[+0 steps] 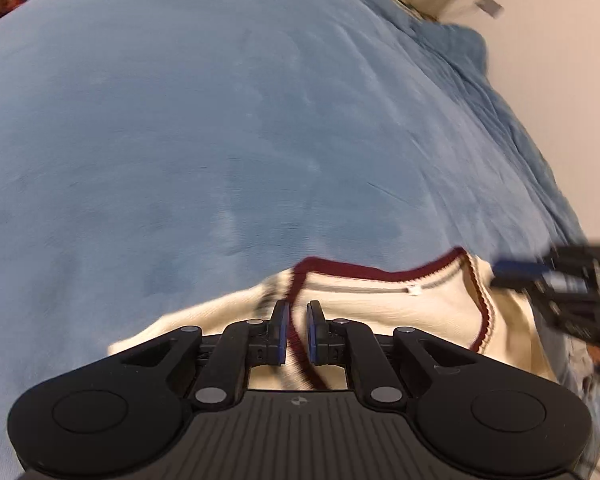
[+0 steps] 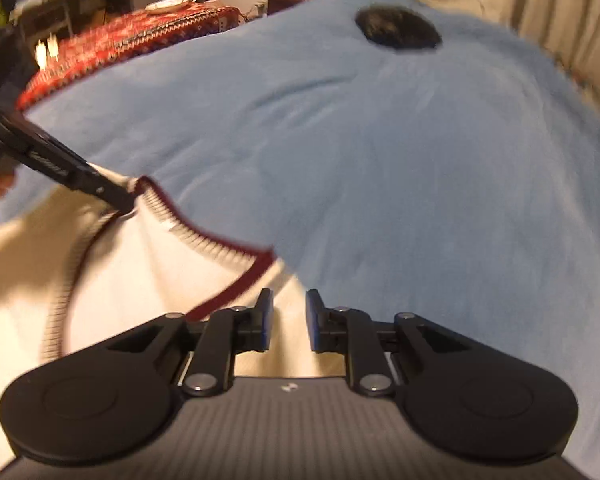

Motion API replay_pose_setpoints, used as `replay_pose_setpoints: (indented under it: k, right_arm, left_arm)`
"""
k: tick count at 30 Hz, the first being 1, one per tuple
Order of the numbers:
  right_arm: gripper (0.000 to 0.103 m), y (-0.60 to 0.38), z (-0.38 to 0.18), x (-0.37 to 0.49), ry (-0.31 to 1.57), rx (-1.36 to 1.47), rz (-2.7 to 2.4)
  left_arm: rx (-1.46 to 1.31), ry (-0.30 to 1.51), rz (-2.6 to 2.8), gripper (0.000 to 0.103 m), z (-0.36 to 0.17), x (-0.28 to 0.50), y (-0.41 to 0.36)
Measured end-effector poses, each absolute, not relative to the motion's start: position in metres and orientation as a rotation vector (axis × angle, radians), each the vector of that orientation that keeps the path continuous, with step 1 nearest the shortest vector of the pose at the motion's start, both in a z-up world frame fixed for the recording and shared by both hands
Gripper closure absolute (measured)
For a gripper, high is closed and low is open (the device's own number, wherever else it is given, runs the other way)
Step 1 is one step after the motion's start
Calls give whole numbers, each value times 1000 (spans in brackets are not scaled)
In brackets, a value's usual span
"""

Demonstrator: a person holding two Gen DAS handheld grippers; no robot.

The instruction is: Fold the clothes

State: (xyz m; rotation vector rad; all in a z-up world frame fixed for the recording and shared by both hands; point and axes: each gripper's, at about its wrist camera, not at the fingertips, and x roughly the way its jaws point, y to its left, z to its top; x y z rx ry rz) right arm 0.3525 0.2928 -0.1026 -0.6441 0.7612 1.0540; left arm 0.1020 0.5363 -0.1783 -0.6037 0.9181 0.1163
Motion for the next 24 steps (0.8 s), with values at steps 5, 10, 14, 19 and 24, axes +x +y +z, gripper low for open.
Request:
replay_pose_setpoints:
  k: [5,10,14,19,24]
  right_arm:
    - [99,323,-122,368,892,-626,1192]
    - [100,332,-111,357,769,-689,1144]
    - [103,332,-131,358,710,-783,1021]
    - [94,301,-99,377,776,-514,963]
    - [93,248,-62,343,856,-322,966]
  left_arm:
    - [-578,938,91,94,-184,117,535]
    - [-569,913,67,94,-185,112,540]
    - [-629,895,69,100,-193,111,552]
    - [-746,810,57,89,-173,97,567]
    - [-718,760,54,87,-141,75,553]
